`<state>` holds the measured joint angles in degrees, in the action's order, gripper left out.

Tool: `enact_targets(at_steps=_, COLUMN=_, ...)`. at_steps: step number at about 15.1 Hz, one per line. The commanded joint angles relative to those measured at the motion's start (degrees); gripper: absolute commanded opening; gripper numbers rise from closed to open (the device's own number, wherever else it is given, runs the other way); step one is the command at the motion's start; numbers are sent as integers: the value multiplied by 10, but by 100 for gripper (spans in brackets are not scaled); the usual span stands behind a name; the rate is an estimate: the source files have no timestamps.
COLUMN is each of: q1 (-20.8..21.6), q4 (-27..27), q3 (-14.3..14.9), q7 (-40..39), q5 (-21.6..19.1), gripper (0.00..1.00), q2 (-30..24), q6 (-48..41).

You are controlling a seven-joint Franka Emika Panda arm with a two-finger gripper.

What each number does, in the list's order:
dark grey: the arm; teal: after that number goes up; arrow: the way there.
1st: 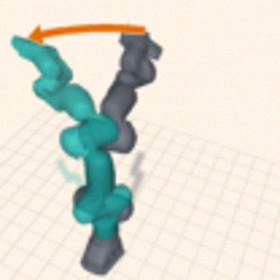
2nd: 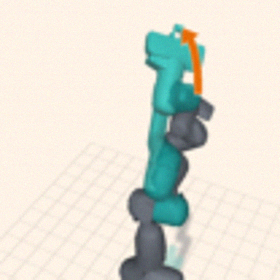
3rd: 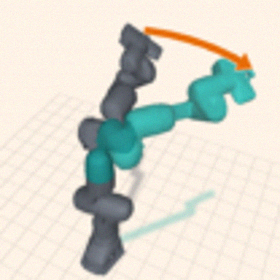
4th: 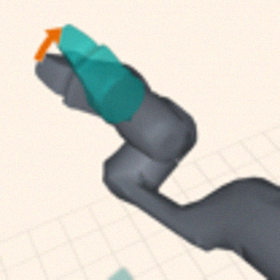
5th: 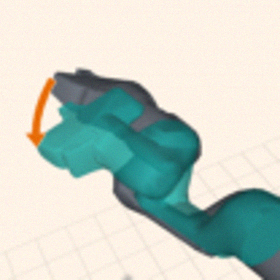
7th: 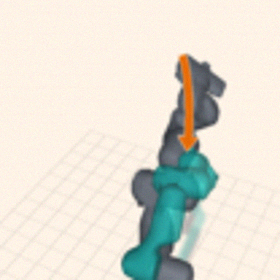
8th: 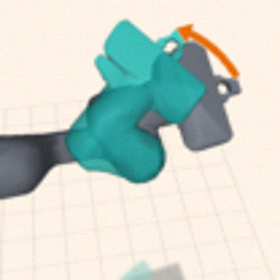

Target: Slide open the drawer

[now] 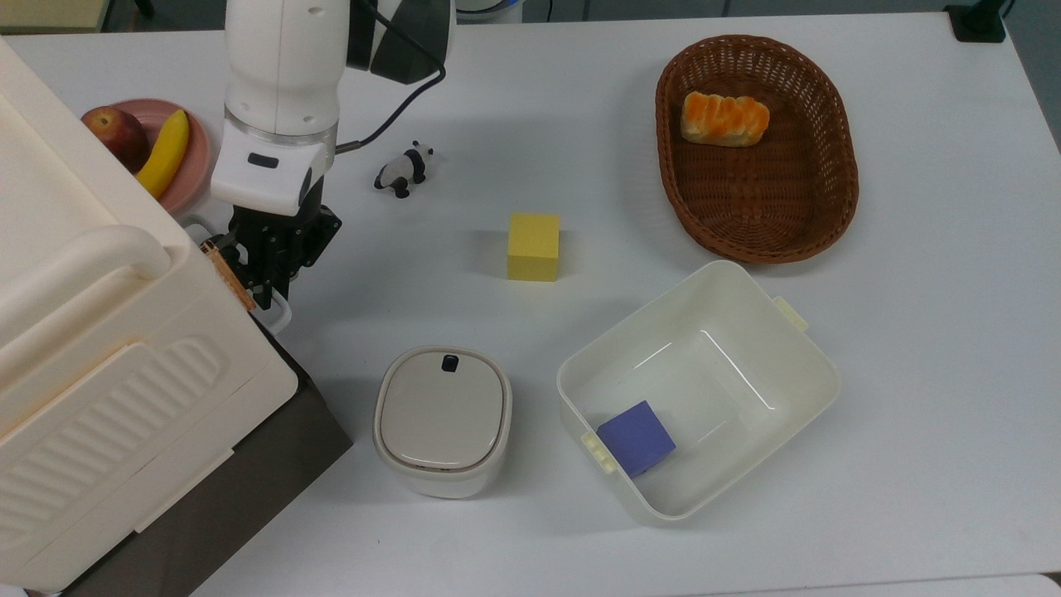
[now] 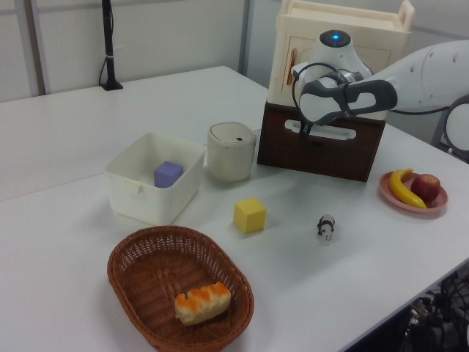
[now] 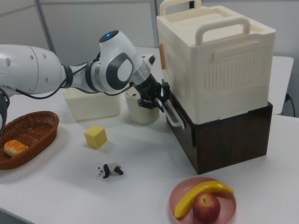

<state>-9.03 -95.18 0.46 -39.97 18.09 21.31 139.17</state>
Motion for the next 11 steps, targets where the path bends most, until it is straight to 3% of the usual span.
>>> enact_targets(at_steps=1, q1=-6, q4=-25, q3=-4, q7=-21, q5=1, gripper=13, q2=-20, q6=9)
enact_targets(at_steps=11, q1=1, q4=-94, q3=-9, q7=-23, q5=1, gripper=11, q2=-82, q6=5)
